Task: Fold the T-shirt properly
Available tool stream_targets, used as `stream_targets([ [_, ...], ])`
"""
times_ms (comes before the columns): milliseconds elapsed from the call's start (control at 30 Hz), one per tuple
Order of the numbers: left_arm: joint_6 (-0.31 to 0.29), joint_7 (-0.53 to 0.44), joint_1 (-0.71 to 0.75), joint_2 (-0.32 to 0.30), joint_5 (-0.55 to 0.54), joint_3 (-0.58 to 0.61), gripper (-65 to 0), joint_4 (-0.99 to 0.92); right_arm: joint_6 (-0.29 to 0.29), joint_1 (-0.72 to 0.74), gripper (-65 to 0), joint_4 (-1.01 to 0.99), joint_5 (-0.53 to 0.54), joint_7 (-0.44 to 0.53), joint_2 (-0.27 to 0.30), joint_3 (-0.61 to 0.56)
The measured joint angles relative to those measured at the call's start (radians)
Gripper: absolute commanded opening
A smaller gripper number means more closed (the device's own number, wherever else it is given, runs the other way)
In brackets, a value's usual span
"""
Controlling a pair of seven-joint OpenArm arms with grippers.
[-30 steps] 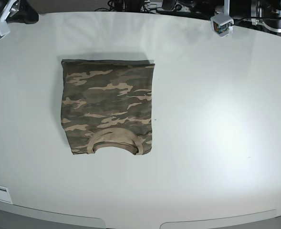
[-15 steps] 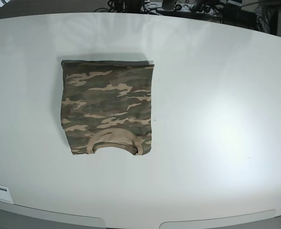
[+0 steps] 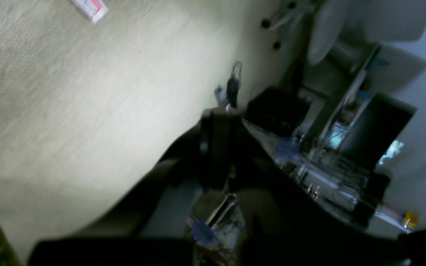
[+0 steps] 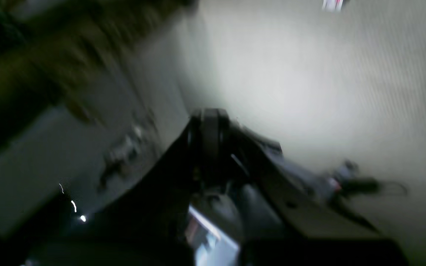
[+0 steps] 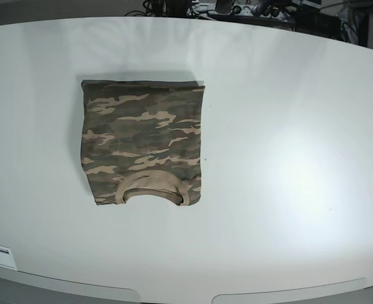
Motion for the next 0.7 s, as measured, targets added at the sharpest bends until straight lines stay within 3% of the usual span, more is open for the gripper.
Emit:
stream_targets([
  [133, 0.050, -0.047, -0.136, 0.035, 0.094, 0.087, -65.0, -0.222, -0.003, 0.108, -65.0, -0.148, -0.179, 0.180, -0.002, -0.127],
  [367, 0.049, -0.175, -0.391, 0.170, 0.180, 0.109, -65.0, -0.590, -0.004, 0.304, -65.0, -0.443, -0.518, 0.554, -0.008, -0.320],
  [600, 0.051, -0.520, -0.604, 0.250, 0.422, 0.110, -65.0, -0.938, -0.008, 0.543, -65.0, -0.746, -0.787, 0.867, -0.012, -0.485],
  [700, 0.055, -0.706, -0.681, 0.277, 0.531, 0.110, -65.0, -1.057, -0.103, 0.623, -65.0, -0.842, -0.872, 0.974, -0.018, -0.552],
])
